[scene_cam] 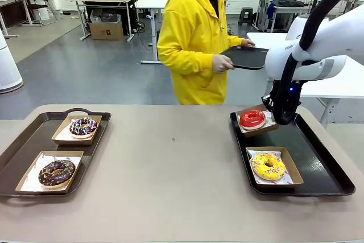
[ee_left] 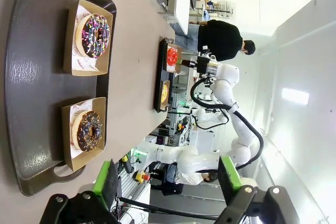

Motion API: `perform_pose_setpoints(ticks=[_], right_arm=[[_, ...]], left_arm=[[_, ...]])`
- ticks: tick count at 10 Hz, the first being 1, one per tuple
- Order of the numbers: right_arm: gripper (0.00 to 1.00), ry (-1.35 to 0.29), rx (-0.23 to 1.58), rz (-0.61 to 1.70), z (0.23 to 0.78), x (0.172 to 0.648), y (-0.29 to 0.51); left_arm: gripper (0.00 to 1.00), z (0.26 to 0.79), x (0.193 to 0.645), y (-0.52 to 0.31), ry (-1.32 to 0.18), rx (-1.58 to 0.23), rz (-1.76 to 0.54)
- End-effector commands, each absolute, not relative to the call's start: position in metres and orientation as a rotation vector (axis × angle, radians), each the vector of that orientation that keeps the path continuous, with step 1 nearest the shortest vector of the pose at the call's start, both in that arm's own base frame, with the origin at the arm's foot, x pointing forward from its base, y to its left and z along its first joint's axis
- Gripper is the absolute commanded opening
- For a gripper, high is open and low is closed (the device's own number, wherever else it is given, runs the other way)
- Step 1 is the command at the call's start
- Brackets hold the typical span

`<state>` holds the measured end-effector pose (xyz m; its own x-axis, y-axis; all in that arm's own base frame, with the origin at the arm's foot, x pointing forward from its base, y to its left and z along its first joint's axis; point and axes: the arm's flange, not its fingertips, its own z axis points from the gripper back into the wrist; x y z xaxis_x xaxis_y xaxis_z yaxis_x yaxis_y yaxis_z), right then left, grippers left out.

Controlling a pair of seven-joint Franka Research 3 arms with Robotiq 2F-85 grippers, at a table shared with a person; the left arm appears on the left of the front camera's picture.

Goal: Individually package the donuts and arrange them on the tray.
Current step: Place the picked Paper togo box on the Handle tray.

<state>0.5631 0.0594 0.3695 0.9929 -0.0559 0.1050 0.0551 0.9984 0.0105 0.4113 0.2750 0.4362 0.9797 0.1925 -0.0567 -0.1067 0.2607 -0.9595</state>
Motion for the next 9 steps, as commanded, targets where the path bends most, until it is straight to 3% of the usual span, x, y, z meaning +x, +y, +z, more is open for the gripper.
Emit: perform_pose_setpoints(ticks=[1, 7, 9], right_arm=[[0.02, -0.084, -0.006, -0.030, 0.359, 0.576, 0.063], [0.02, -0.070, -0.016, -0.026, 0.347, 0.579, 0.061], [0.62, -0.064, -0.005, -0.010, 0.347, 0.578, 0.061]], left_arm=[[1.00, 0.438, 0.407, 0.274, -0.082, -1.295, 0.200], [1.00, 0.438, 0.407, 0.274, -0.082, -1.295, 0.200], [1.00, 0.438, 0.407, 0.274, -0.082, -1.295, 0.200]])
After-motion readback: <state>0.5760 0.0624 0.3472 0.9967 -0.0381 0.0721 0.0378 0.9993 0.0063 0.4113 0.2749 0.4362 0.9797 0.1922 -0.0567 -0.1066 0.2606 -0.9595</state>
